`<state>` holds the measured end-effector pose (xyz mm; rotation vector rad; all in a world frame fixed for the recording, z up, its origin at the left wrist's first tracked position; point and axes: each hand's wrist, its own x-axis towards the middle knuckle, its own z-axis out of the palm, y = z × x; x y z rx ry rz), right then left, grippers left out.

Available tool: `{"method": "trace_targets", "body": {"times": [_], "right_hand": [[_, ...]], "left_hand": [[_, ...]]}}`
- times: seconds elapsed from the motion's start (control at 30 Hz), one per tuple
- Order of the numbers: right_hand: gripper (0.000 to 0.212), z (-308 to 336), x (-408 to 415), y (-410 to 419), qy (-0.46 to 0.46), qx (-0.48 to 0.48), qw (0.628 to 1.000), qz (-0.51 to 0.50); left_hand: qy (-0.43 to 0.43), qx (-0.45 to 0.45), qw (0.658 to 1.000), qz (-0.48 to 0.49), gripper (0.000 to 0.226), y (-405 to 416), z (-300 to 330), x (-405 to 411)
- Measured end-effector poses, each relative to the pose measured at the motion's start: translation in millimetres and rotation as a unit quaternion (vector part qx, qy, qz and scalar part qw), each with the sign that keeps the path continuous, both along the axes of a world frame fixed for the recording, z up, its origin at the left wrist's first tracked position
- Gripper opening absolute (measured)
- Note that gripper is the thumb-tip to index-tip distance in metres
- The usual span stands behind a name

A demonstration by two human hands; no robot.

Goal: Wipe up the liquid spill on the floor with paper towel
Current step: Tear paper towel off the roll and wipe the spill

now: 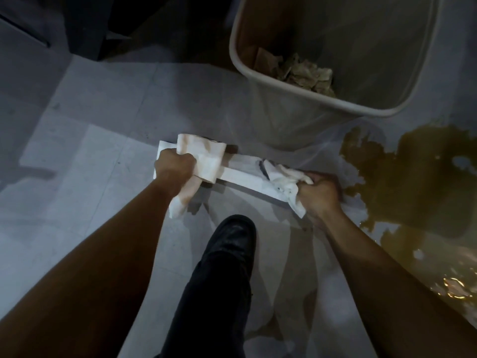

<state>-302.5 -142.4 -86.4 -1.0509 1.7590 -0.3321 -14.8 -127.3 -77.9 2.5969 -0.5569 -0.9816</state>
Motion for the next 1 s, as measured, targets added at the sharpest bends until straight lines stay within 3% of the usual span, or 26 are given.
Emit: {"method": "trace_targets", "body": {"times": [0.13,0.23,0.33,0.4,0.47,0.53,0.6,0.63,0.7,0.87,1.0], "right_hand": [[0.025,9.1,-4.1,7.3,-0.074,-0.021,0.997,-0.021],[0.031,8.2,5.8,3.3,-0.079,0.014,0.996,-0.028],[0.052,12.8,26.9,3.9,-0.118,-0.002,0.993,0.024],[0.091,13.2,49.0,11.8,-0.039,-0.046,0.99,0.126],[0.106,7.6,68.3,22.7,0.086,-0.06,0.966,0.236],[0.075,-0.6,76.7,28.3,0.167,-0.086,0.94,0.286],[0.03,-10.4,71.4,32.0,0.165,-0.177,0.934,0.264],[0.019,-15.9,64.7,33.8,0.153,-0.213,0.932,0.251],[0.015,-21.0,50.4,35.3,0.138,-0.249,0.93,0.233],[0.017,-16.1,37.5,30.7,0.096,-0.214,0.947,0.217],[0.017,-14.2,20.4,25.1,0.12,-0.2,0.955,0.185]], "left_hand": [[0.009,0.003,1.0,-0.022,0.03,1.1,0.4,-3.8],[0.013,-0.006,1.0,-0.026,0.024,3.7,-1.6,-3.7],[0.006,-0.013,1.0,-0.021,0.031,5.8,-2.0,-6.1],[0.001,-0.017,1.0,-0.026,0.031,6.3,-1.2,-8.4],[-0.001,-0.021,0.999,-0.027,0.03,7.0,-0.5,-10.2],[-0.01,-0.023,0.999,-0.029,0.032,7.8,-0.9,-10.8],[-0.017,-0.02,0.999,-0.034,0.03,8.0,-1.2,-11.6],[-0.02,-0.02,0.999,-0.036,0.028,8.2,-1.7,-12.3],[-0.024,-0.02,0.998,-0.047,0.023,8.3,-2.4,-14.9],[-0.033,-0.016,0.998,-0.047,0.017,6.1,1.1,-21.6],[-0.032,-0.017,0.999,-0.016,0.009,5.0,3.1,-19.9]]}}
